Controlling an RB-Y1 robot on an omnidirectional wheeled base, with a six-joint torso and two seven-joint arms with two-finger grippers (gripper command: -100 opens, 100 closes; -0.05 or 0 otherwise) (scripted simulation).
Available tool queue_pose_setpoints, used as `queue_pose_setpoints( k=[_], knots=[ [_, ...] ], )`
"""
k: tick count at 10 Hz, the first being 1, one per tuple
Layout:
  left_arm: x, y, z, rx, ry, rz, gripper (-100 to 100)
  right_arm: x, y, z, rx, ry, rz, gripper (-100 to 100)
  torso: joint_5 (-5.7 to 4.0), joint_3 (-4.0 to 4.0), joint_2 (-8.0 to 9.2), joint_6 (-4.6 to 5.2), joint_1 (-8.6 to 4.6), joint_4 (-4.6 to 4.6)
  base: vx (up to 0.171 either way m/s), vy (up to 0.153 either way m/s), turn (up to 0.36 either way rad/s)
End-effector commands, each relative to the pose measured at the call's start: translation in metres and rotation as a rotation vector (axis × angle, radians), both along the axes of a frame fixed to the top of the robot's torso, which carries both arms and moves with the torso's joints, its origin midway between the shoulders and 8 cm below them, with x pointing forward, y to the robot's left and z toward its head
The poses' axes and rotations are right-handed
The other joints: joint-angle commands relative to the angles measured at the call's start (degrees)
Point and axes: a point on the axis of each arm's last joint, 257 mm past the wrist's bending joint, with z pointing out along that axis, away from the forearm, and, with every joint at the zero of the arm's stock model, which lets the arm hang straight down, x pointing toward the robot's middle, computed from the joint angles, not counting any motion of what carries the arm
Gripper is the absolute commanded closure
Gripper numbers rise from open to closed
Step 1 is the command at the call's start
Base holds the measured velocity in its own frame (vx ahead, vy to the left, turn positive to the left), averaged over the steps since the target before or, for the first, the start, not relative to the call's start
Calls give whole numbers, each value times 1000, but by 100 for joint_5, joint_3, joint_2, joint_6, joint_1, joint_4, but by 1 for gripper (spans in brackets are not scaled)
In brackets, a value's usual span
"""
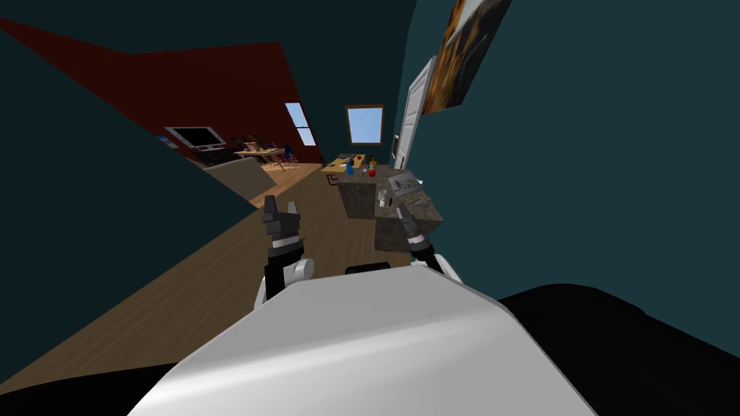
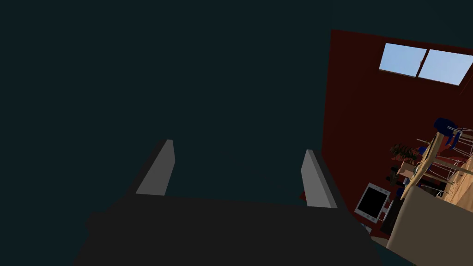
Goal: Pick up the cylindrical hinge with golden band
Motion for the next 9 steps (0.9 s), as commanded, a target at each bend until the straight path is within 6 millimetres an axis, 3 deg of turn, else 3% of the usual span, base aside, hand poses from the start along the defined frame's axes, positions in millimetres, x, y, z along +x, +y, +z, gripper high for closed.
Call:
queue_pose_setpoints(
  k=[1,2,4,5,6,7,8,9],
  knots=[
    [0,0,0,0,0,0,0,-8,22,-27,-54,38,65,-100,0,0,0,0,0,0,-157,69,203],
    [0,0,0,0,0,0,0,-9,23,-30,-68,42,74,-100,-1,-3,-6,0,-9,-1,-94,36,38],
    [0,0,0,0,0,0,0,-22,46,-67,-146,96,160,-100,-4,-18,-32,2,-20,-7,-100,56,146],
    [0,0,0,0,0,0,0,-24,46,-70,-162,102,169,-100,-3,-13,-22,1,-15,-5,-105,50,85],
    [0,0,0,0,0,0,0,-32,56,-91,-198,131,209,-100,-4,-15,-26,4,-21,-5,-83,57,142],
    [0,0,0,0,0,0,0,-34,56,-93,-215,136,219,-100,-4,-18,-32,2,-20,-7,-66,38,60],
    [0,0,0,0,0,0,0,-44,64,-115,-251,166,260,-100,-5,-22,-39,4,-26,-8,-73,47,155],
    [0,0,0,0,0,0,0,-47,63,-118,-272,172,272,-100,-5,-23,-39,1,-25,-8,-62,40,69]
  ],
)
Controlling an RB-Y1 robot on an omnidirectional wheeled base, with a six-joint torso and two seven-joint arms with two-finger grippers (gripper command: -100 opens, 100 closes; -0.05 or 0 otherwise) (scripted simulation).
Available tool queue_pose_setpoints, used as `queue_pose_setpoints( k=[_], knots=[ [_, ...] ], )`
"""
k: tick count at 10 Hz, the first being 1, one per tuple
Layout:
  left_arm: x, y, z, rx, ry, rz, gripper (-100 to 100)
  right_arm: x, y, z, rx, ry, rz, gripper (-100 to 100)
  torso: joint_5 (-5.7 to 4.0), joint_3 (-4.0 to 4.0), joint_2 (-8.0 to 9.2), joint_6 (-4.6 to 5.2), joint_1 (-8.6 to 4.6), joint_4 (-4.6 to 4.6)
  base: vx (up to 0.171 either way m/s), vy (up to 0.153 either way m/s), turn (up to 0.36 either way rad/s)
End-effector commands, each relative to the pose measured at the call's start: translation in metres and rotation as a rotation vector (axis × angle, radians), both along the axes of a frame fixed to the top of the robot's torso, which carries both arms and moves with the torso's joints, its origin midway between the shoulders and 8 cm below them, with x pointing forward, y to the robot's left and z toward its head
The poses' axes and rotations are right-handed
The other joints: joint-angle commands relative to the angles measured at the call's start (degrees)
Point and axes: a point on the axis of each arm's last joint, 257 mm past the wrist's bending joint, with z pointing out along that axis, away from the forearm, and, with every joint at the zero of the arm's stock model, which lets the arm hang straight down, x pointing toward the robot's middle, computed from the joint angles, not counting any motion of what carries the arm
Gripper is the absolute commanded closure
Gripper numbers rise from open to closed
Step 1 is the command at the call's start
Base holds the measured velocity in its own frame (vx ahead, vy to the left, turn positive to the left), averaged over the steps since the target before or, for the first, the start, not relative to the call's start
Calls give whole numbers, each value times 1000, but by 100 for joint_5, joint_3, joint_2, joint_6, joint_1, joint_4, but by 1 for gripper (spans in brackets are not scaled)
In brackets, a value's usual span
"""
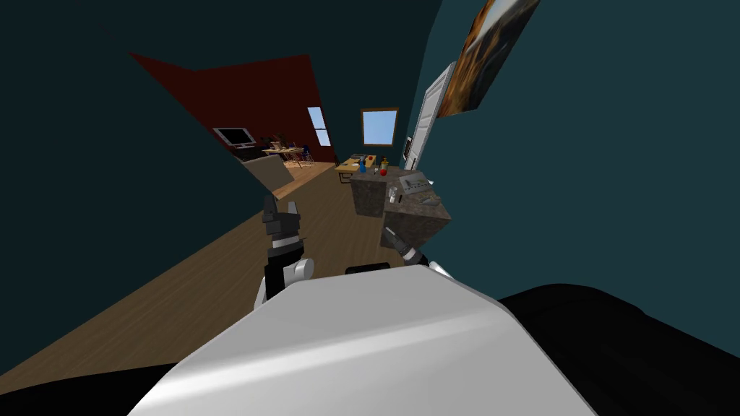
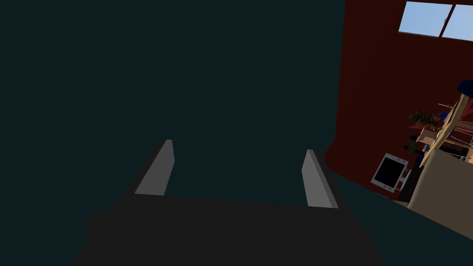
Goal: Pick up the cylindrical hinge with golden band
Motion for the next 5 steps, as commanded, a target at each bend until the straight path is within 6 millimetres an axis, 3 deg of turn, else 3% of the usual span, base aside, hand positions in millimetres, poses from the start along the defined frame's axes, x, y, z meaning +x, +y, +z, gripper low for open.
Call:
queue_pose_setpoints(
  k=[1,2,3,4,5],
  knots=[
    [0,0,0,0,0,0,0,-17,7,-24,-52,39,52,-100,0,0,0,0,0,0,-71,49,150],
    [0,0,0,0,0,0,0,-20,5,-28,-75,44,66,-100,0,1,3,-3,3,0,-59,45,66],
    [0,0,0,0,0,0,0,-33,10,-51,-113,77,106,-100,0,0,-1,0,1,0,-62,57,148],
    [0,0,0,0,0,0,0,-37,6,-55,-138,83,121,-100,1,0,0,-2,5,0,-45,41,74],
    [0,0,0,0,0,0,0,-51,9,-78,-177,117,160,-100,0,-3,-5,0,-1,-1,-41,40,178]
  ],
)
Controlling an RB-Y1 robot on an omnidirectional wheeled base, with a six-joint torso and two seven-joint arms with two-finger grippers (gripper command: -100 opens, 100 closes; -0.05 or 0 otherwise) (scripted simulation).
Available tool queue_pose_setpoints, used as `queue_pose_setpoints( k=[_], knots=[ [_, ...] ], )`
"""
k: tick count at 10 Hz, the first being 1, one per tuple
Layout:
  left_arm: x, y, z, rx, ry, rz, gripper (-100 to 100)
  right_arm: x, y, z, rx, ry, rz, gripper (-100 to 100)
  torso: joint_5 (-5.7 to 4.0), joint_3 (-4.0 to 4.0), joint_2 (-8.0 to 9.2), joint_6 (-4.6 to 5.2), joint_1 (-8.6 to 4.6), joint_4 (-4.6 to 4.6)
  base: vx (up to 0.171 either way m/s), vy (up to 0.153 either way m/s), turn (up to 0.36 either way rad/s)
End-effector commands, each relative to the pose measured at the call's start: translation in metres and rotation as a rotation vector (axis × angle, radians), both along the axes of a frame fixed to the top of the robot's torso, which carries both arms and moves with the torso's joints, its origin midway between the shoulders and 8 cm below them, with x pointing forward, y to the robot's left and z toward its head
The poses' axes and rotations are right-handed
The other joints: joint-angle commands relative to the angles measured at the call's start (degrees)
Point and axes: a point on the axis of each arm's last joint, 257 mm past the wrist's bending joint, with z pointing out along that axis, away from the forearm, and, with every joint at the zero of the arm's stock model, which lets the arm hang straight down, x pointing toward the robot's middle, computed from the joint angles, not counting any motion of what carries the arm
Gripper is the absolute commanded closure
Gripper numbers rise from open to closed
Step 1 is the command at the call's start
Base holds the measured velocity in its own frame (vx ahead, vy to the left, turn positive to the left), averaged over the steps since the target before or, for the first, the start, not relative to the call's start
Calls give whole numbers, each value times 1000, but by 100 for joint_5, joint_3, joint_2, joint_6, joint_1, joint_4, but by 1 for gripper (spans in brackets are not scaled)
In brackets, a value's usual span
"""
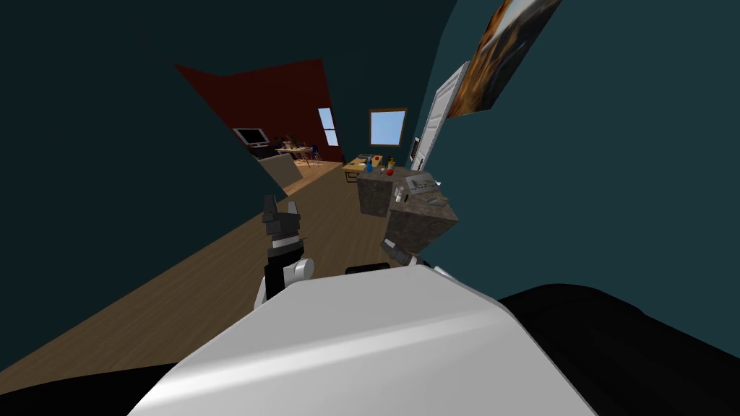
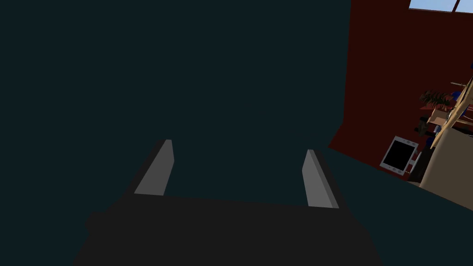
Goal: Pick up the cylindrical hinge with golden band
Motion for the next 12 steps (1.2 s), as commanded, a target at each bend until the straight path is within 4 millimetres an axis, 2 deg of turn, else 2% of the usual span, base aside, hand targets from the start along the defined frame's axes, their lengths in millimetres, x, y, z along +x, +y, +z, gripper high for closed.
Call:
queue_pose_setpoints(
  k=[1,2,4,5,6,7,9,10,11,12],
  knots=[
    [0,0,0,0,0,0,0,-14,-3,-20,-53,27,40,-100,0,0,0,0,0,0,-30,28,73],
    [0,0,0,0,0,0,0,-30,-3,-41,-95,59,82,-100,-1,-2,-4,4,-4,-1,-29,33,144],
    [0,0,0,0,0,0,0,-34,-10,-47,-124,69,97,-100,-1,-4,-7,4,-7,-1,-14,17,33],
    [0,0,0,0,0,0,0,-52,-15,-70,-174,105,140,-100,-2,-7,-12,5,-11,-2,-7,25,167],
    [0,0,0,0,0,0,0,-56,-21,-73,-198,111,155,-100,-2,-7,-12,1,-8,-3,-8,22,90],
    [0,0,0,0,0,0,0,-74,-28,-94,-242,147,192,-100,-2,-8,-14,4,-9,-3,-6,28,150],
    [0,0,0,0,0,0,0,-78,-37,-98,-275,155,211,-100,-1,-9,-16,4,-9,-3,-1,15,44],
    [0,0,0,0,0,0,0,-97,-48,-117,-323,191,250,-100,-2,-9,-16,5,-12,-3,8,17,157],
    [0,0,0,0,0,0,0,-101,-58,-120,-354,199,267,-100,-2,-11,-19,1,-11,-4,8,13,108],
    [0,0,0,0,0,0,0,-119,-71,-136,-401,230,307,-100,-2,-12,-21,3,-12,-4,22,16,197]
  ],
)
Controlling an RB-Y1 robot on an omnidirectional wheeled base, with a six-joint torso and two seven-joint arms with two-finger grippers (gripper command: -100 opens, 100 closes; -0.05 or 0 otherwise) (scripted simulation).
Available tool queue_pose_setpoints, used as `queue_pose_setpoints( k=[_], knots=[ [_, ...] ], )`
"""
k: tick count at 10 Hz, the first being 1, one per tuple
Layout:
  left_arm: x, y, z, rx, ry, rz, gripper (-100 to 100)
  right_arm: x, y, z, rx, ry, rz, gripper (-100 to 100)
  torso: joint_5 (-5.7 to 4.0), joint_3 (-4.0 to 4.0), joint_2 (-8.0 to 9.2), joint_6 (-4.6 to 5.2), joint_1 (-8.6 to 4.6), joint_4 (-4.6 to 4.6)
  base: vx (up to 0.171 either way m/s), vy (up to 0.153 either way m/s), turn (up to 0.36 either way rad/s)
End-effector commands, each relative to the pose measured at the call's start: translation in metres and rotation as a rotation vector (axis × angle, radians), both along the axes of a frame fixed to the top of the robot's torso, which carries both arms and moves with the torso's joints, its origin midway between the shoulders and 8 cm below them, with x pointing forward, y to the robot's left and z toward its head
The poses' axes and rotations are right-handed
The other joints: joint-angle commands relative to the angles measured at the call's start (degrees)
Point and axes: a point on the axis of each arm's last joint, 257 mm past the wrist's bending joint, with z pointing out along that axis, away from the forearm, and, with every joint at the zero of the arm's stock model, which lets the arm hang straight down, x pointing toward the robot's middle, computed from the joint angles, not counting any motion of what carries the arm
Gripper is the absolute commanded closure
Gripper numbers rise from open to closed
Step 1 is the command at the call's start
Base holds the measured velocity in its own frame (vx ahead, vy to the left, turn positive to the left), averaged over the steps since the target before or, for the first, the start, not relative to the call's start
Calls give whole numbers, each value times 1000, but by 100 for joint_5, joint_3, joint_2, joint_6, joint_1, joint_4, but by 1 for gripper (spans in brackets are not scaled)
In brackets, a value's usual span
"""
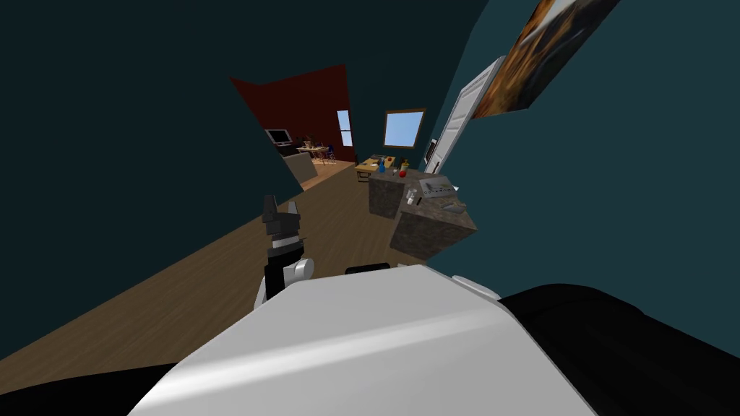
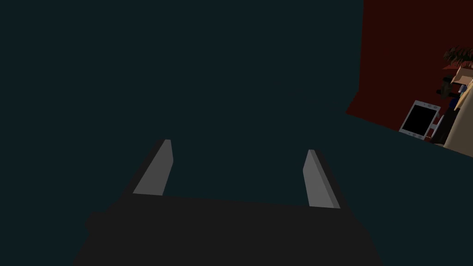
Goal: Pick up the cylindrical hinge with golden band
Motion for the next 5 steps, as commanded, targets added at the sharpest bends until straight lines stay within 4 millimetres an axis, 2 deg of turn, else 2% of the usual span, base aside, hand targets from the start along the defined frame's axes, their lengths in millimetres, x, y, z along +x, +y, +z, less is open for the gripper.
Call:
queue_pose_setpoints(
  k=[1,2,3,4,5],
  knots=[
    [0,0,0,0,0,0,0,-12,-20,-14,-61,25,39,-100,0,0,0,0,0,0,23,10,70],
    [0,0,0,0,0,0,0,-30,-36,-28,-109,56,76,-100,0,-1,-2,3,-2,0,36,11,147],
    [0,0,0,0,0,0,0,-33,-47,-30,-137,64,88,-100,-1,-3,-6,1,-2,-1,33,8,104],
    [0,0,0,0,0,0,0,-33,-50,-30,-143,66,92,-100,0,-3,-6,3,-2,-1,16,2,-9],
    [0,0,0,0,0,0,0,-50,-71,-43,-199,98,127,-100,-1,-1,-1,4,-3,0,42,10,187]
  ],
)
